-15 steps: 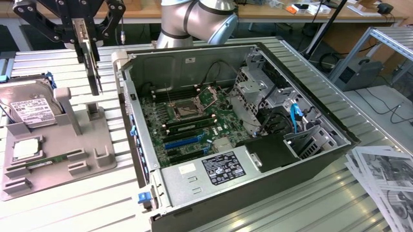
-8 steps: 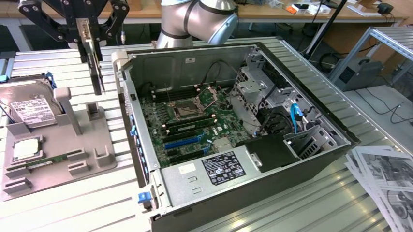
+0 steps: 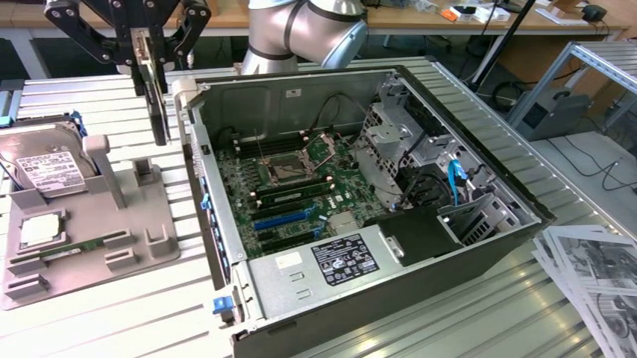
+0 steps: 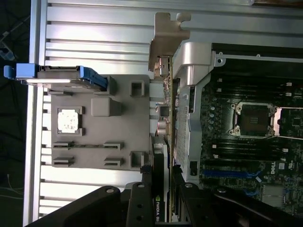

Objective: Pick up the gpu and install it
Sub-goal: 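Pick up the gpu and move the gpu toward the slot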

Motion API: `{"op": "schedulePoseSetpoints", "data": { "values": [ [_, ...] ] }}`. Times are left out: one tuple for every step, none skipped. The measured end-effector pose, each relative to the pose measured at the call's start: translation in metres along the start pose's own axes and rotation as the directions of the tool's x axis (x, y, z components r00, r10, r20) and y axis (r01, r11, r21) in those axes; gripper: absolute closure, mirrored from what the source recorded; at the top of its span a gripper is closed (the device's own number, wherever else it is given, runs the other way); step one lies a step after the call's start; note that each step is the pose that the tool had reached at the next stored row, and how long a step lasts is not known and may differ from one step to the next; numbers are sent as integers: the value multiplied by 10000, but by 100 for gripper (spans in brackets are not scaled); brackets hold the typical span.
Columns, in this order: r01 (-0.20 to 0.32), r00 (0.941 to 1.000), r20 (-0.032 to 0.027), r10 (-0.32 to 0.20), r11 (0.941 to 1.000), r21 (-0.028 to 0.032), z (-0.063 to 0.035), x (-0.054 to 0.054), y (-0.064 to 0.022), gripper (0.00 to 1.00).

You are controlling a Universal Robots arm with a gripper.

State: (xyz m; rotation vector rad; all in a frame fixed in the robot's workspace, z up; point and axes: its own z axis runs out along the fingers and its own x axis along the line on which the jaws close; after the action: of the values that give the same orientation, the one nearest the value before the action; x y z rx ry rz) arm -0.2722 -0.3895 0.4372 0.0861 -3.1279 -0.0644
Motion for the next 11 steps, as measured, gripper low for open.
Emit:
{"op": "schedulePoseSetpoints", "data": {
  "values": [
    [0,10000,-1,0,10000,0,0,0,0,73],
    [0,10000,-1,0,10000,0,0,-1,0,73],
    [-1,10000,-2,1,10000,0,0,-2,0,73],
    [1,10000,-2,-1,10000,0,0,-8,0,73],
    [1,10000,-2,-1,10000,0,0,-20,-1,73],
    [0,10000,-2,0,10000,0,-1,-35,-2,73],
    [0,10000,-3,0,10000,0,-1,-42,-2,73],
    [0,10000,-2,0,10000,0,0,-54,-3,73],
    [0,10000,-6,0,10000,0,-1,-80,-4,73],
    [0,10000,-12,0,10000,-1,-1,-108,-6,73],
    [0,10000,-18,0,10000,-1,-1,-127,-7,73]
  ]
}}
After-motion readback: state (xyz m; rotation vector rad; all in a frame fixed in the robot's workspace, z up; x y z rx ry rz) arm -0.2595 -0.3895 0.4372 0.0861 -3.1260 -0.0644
